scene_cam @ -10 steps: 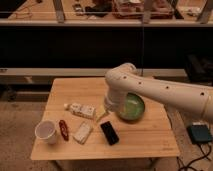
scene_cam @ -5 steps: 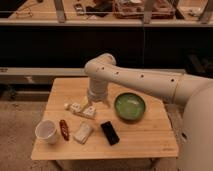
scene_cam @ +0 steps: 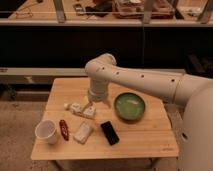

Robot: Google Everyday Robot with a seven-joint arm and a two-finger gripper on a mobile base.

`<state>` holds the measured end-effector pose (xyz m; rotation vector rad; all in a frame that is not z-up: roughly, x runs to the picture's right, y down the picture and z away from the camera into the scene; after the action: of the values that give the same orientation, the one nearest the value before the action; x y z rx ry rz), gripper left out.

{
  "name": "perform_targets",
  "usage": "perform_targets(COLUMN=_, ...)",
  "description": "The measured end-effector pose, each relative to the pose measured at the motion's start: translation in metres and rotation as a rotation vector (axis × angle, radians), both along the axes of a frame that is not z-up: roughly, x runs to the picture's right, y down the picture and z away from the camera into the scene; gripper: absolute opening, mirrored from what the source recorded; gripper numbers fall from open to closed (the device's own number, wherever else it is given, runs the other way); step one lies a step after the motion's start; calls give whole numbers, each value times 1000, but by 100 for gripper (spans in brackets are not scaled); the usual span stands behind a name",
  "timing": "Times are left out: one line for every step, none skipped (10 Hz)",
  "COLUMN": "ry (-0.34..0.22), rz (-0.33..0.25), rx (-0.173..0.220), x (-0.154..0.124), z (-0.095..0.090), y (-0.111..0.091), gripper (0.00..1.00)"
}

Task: Place the white sponge in the ceramic bowl

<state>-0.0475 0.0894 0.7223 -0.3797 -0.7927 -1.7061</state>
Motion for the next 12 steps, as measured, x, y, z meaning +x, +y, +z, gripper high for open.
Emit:
perform_targets(ry=7, rz=2, rx=-6, x=-4, z=2, y=7, gripper=80)
perform_targets(ry=15, rz=9, rx=-8, x=-12, z=6, y=16, gripper=80)
perform_targets(ry=21, rz=20, rx=-7, x=-16, z=9, y=21, gripper=80)
perform_targets(ry=20, rz=30, rx=-2, x=-20, z=12, y=25, gripper=80)
perform_targets(ry=11, rz=39, rx=5, x=-24, z=14, y=27, gripper=80)
perform_targets(ry=-3, rz=39, rx=12, x=-31, z=18, y=32, gripper=80)
perform_targets(ry=-9, rz=35, rx=14, x=-33, z=21, y=35, gripper=80)
perform_targets(ry=-23, rz=23, rx=16, x=-37, z=24, y=38, gripper=80)
perform_targets(ry=-40, rz=7, rx=14, x=-40, z=27, y=42, gripper=80)
perform_targets(ry=-61, rz=-11, rx=9, x=-45, z=30, y=46, gripper=80)
perform_targets(ry=-84, rz=-30, rx=-1, x=-51, z=32, y=51, gripper=80)
perform_targets(ry=-121, rz=-58, rx=-27, x=-57, z=33, y=59, gripper=80)
